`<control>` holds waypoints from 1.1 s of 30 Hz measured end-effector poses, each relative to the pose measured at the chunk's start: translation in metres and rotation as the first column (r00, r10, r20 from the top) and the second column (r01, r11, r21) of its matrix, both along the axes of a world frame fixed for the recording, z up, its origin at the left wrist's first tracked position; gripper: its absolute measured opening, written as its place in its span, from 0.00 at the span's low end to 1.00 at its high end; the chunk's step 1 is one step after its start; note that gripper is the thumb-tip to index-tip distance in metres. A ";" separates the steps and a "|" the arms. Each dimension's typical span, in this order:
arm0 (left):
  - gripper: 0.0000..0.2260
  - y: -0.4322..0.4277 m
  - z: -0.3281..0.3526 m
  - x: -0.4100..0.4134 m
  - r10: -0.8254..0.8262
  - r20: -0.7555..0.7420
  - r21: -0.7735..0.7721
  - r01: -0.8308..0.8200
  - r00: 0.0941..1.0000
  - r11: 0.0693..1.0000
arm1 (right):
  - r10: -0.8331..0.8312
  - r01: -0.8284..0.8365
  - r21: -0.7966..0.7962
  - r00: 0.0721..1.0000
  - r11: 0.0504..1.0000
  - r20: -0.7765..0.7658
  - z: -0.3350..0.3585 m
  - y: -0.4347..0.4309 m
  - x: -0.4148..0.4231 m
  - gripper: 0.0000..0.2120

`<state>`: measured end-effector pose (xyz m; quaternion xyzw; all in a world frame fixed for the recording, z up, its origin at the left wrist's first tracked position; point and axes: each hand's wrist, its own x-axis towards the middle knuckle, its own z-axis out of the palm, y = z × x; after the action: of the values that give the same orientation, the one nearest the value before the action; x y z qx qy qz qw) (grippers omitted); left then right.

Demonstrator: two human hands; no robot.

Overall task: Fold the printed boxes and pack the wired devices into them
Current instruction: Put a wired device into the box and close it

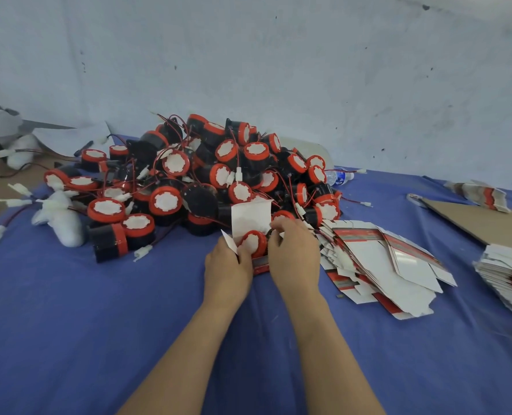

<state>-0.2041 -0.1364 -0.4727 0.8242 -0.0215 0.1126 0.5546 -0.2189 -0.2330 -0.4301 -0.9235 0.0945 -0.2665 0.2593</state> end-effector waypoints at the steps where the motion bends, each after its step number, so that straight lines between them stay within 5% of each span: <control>1: 0.09 0.000 0.000 0.000 0.002 -0.005 0.005 -0.002 1.000 1.000 | -0.002 -0.002 -0.055 0.998 0.999 -0.066 -0.001 -0.001 0.002 0.13; 3: 0.10 0.000 0.001 -0.002 0.002 -0.010 0.010 -0.002 1.000 1.000 | -0.016 -0.004 -0.125 0.987 0.992 -0.160 -0.002 -0.003 0.003 0.14; 8: 0.09 0.000 0.001 -0.002 -0.008 -0.001 0.012 0.008 1.000 1.000 | 0.095 -0.095 0.009 0.978 0.995 -0.185 0.001 -0.006 0.004 0.15; 22: 0.19 -0.001 0.003 -0.003 0.019 -0.086 -0.037 -0.023 0.996 0.999 | 0.098 -0.281 -0.248 0.821 0.927 -0.563 0.024 -0.002 0.013 0.12; 27: 0.18 -0.003 0.004 -0.001 0.041 -0.110 -0.044 -0.046 0.993 0.998 | -0.008 -0.060 -0.162 0.920 0.985 -0.391 0.048 -0.029 -0.011 0.07; 33: 0.17 -0.002 0.004 -0.001 0.034 -0.086 -0.010 -0.035 0.996 0.999 | 0.330 -0.306 0.125 0.841 0.944 -0.428 0.046 -0.028 -0.022 0.12</control>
<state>-0.2046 -0.1383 -0.4689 0.8253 0.0173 0.0869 0.5577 -0.2411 -0.2606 -0.3837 -0.9555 0.0035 -0.0001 0.2951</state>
